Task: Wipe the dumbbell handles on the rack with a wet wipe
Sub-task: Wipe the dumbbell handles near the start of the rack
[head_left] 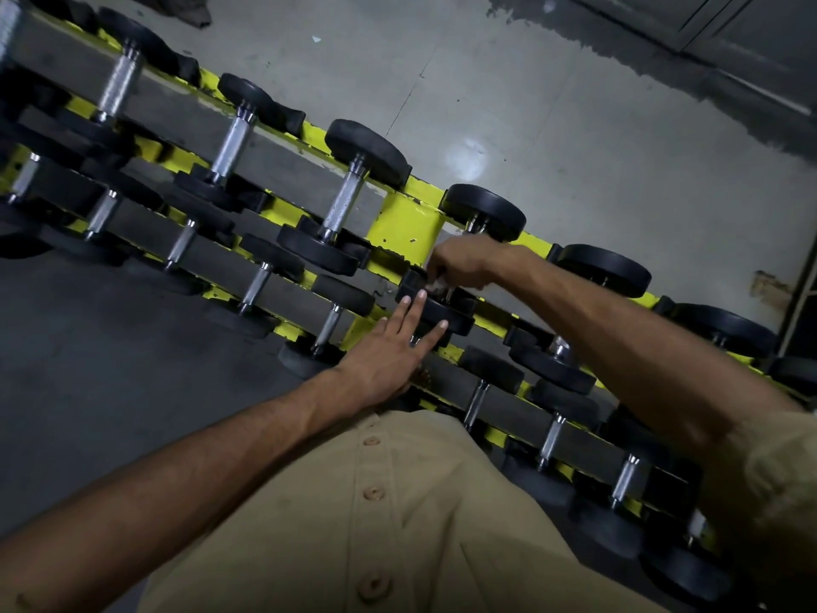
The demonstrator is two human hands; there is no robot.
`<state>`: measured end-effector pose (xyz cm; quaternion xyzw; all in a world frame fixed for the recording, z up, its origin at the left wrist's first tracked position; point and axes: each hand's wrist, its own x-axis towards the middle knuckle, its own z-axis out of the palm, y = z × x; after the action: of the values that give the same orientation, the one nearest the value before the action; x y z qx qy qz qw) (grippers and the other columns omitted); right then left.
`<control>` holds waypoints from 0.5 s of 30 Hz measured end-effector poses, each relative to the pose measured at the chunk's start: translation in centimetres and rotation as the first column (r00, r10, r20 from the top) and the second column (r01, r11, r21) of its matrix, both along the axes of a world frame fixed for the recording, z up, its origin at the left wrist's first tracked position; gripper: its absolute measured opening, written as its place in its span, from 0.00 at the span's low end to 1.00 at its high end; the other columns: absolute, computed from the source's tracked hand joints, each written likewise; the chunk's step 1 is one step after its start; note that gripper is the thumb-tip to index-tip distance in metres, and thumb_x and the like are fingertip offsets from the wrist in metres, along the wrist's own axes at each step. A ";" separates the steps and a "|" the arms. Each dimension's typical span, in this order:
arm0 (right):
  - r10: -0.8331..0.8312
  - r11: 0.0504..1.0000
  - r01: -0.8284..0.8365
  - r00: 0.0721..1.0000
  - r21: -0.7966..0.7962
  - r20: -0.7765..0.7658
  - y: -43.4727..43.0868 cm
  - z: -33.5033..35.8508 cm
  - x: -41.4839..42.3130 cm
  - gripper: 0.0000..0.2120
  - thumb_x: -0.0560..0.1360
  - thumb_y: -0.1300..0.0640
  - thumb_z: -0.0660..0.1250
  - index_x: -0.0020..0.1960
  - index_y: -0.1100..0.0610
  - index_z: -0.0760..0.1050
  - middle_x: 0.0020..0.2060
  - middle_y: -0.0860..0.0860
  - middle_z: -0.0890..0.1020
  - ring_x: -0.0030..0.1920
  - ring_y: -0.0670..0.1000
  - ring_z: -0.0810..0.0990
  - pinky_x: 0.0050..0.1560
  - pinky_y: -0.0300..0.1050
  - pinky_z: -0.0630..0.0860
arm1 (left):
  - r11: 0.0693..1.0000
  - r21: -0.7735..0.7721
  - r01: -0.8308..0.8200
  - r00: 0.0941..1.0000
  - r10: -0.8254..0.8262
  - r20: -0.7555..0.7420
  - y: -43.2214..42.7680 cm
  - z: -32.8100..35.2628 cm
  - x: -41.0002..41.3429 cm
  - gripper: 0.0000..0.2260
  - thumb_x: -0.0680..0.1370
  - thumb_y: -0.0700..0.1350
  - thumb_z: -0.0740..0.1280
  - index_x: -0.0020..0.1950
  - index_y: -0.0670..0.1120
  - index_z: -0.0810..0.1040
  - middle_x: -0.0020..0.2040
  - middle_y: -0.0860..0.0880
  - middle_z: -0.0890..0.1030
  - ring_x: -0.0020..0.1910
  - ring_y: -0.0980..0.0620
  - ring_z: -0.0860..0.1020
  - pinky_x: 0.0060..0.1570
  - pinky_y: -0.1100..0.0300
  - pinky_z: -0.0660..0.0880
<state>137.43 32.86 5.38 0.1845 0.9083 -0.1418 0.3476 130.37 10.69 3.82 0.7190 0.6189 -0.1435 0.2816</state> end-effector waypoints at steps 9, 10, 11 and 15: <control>-0.032 0.999 0.029 0.993 0.028 0.112 -3.7 -0.5 -1.9 0.10 0.82 0.58 0.61 0.57 0.58 0.79 0.52 0.57 0.82 0.56 0.60 0.81 0.58 0.59 0.76 | 0.999 -0.008 0.031 1.000 -0.031 -0.005 0.3 0.2 -0.3 0.46 0.80 0.41 0.68 0.85 0.49 0.35 0.79 0.30 0.28 0.82 0.31 0.37 0.79 0.40 0.60; -0.023 1.000 0.023 0.994 0.002 0.106 -3.3 -0.1 -2.0 0.08 0.82 0.58 0.61 0.54 0.57 0.79 0.49 0.56 0.81 0.53 0.59 0.81 0.53 0.55 0.77 | 0.999 -0.011 0.035 0.999 -0.035 -0.005 0.3 0.3 -0.4 0.46 0.80 0.40 0.68 0.85 0.49 0.35 0.79 0.31 0.28 0.82 0.31 0.37 0.79 0.40 0.60; -0.011 1.000 0.012 0.998 -0.008 0.066 -2.8 0.0 -1.9 0.05 0.81 0.57 0.63 0.50 0.55 0.77 0.47 0.54 0.81 0.49 0.58 0.81 0.48 0.52 0.77 | 0.999 -0.018 0.040 0.999 -0.041 -0.006 0.4 0.5 -0.5 0.47 0.80 0.40 0.68 0.85 0.49 0.35 0.79 0.31 0.28 0.82 0.32 0.36 0.79 0.40 0.59; 0.006 0.996 0.002 0.996 0.089 -0.094 -0.5 0.6 0.4 0.08 0.78 0.52 0.68 0.56 0.48 0.83 0.49 0.49 0.86 0.48 0.55 0.84 0.44 0.45 0.79 | 0.998 -0.031 0.049 0.999 -0.049 -0.003 0.4 0.7 -0.6 0.48 0.80 0.39 0.68 0.85 0.50 0.33 0.79 0.33 0.26 0.82 0.33 0.35 0.79 0.40 0.58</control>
<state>137.80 32.36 5.96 0.1919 0.9293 -0.1095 0.2958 129.72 11.14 4.51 0.7293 0.5994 -0.1613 0.2877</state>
